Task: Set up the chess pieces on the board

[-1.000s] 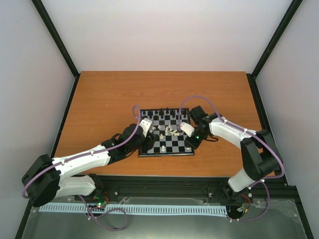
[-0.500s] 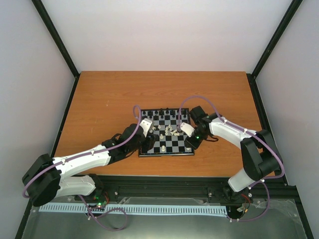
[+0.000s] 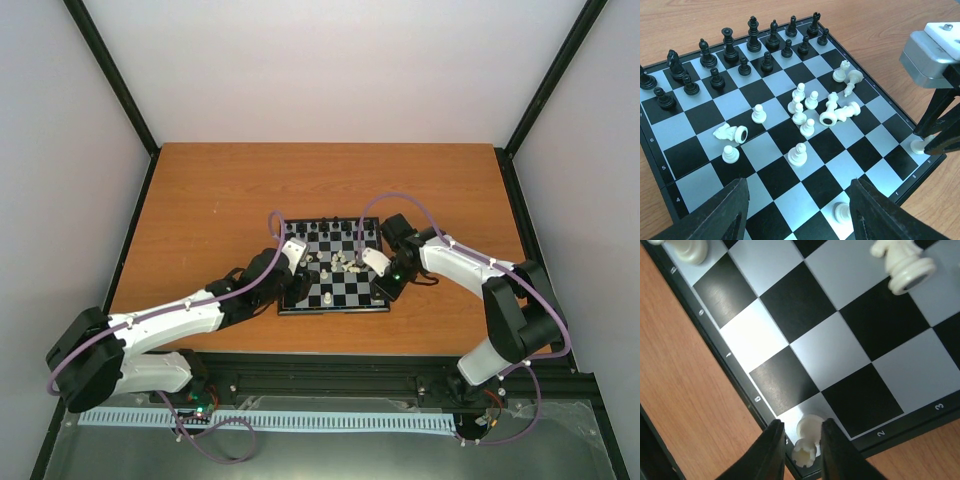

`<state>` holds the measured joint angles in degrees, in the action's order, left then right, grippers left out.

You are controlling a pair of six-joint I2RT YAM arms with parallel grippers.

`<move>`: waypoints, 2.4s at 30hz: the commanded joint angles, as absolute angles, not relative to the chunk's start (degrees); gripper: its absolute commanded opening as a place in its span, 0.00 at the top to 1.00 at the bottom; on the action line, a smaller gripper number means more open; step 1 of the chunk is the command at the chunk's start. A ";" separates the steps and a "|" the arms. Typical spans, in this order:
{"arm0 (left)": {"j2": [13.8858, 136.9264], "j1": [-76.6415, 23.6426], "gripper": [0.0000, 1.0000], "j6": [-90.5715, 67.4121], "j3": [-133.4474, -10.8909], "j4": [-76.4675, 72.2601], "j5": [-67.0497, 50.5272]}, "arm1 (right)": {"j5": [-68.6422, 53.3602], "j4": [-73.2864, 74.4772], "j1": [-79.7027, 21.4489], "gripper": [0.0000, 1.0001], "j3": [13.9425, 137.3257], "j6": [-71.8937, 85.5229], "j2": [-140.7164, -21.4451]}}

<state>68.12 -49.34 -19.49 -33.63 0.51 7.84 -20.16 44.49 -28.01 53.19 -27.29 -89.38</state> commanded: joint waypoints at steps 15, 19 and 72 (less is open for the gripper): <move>52.40 -49.26 0.15 -24.45 -36.32 0.04 2.04 | -29.00 47.82 -16.55 0.59 62.21 -26.06 -76.79; 53.85 -49.30 0.00 -29.84 -43.43 9.66 11.38 | -33.07 46.48 -14.23 0.57 60.31 -26.27 -71.87; 102.84 -41.13 0.81 -26.82 -67.65 31.58 11.03 | -31.09 43.77 -14.10 0.46 51.68 -29.90 -64.16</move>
<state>101.89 -41.25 -26.96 -65.58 31.20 10.48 -30.76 43.94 -14.26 52.31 -29.19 -64.01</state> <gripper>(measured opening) 0.196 0.542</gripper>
